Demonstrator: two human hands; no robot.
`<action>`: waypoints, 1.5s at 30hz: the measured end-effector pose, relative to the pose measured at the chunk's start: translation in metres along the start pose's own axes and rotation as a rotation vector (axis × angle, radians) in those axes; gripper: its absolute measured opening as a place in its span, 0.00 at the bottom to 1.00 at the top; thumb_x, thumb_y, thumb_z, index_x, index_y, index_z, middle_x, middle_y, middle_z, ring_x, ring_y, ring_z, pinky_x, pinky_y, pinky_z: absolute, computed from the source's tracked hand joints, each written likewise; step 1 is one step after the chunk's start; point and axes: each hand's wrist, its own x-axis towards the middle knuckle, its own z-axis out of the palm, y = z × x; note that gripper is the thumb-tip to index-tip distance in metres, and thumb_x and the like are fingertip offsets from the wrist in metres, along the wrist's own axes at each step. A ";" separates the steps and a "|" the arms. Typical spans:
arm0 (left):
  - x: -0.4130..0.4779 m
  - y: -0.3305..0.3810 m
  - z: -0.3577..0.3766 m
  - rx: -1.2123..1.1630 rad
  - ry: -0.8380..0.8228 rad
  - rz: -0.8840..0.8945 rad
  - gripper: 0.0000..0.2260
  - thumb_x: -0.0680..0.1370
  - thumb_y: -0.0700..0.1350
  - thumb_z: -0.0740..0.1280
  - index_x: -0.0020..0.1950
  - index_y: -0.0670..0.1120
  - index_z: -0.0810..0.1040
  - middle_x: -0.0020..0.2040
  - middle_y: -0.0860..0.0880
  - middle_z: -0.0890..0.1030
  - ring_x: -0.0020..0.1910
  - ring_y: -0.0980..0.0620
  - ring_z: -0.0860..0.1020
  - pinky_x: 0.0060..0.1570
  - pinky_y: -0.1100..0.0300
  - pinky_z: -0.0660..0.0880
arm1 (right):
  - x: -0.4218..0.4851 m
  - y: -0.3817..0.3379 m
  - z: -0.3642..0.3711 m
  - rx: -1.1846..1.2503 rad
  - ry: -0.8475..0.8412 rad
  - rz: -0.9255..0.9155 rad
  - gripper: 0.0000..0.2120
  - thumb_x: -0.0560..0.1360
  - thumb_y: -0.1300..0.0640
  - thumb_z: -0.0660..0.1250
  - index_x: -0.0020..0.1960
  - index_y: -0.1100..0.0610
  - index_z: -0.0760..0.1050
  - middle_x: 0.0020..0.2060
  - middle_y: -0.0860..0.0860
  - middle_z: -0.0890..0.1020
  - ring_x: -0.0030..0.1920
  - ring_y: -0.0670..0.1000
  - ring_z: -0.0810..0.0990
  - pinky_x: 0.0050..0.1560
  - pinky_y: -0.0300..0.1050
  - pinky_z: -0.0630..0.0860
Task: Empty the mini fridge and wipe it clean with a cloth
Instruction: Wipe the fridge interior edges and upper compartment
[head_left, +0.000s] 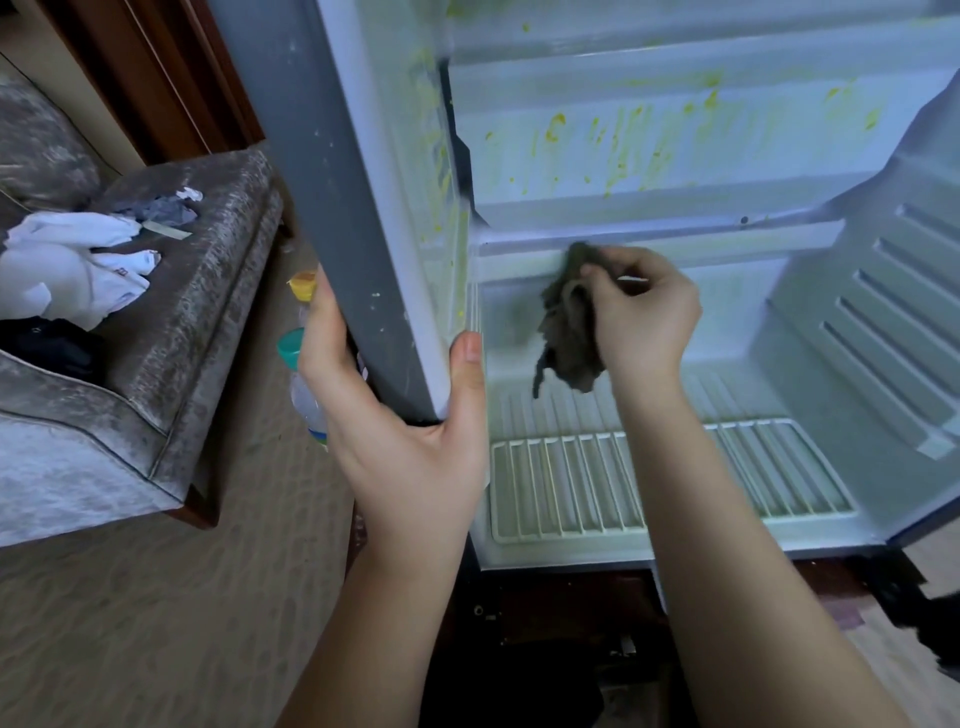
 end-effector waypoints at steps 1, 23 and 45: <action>-0.001 0.000 0.000 0.000 0.001 -0.015 0.31 0.74 0.35 0.71 0.70 0.40 0.57 0.68 0.46 0.66 0.68 0.54 0.70 0.64 0.66 0.67 | 0.008 -0.004 -0.010 0.015 0.067 -0.015 0.04 0.70 0.58 0.70 0.42 0.50 0.81 0.35 0.43 0.83 0.37 0.43 0.80 0.44 0.37 0.76; -0.009 0.007 0.002 0.057 0.086 -0.132 0.28 0.73 0.37 0.73 0.69 0.39 0.66 0.61 0.61 0.73 0.60 0.63 0.76 0.57 0.67 0.72 | -0.012 0.036 -0.004 -0.740 -0.081 -0.666 0.33 0.67 0.68 0.69 0.71 0.53 0.71 0.69 0.51 0.73 0.65 0.62 0.68 0.63 0.58 0.70; -0.009 0.006 -0.004 0.058 0.043 -0.163 0.31 0.72 0.39 0.75 0.68 0.52 0.63 0.58 0.58 0.77 0.57 0.65 0.77 0.54 0.71 0.71 | -0.017 0.018 0.004 -0.427 -0.205 -0.426 0.33 0.69 0.70 0.65 0.73 0.61 0.65 0.72 0.57 0.67 0.61 0.63 0.69 0.62 0.36 0.58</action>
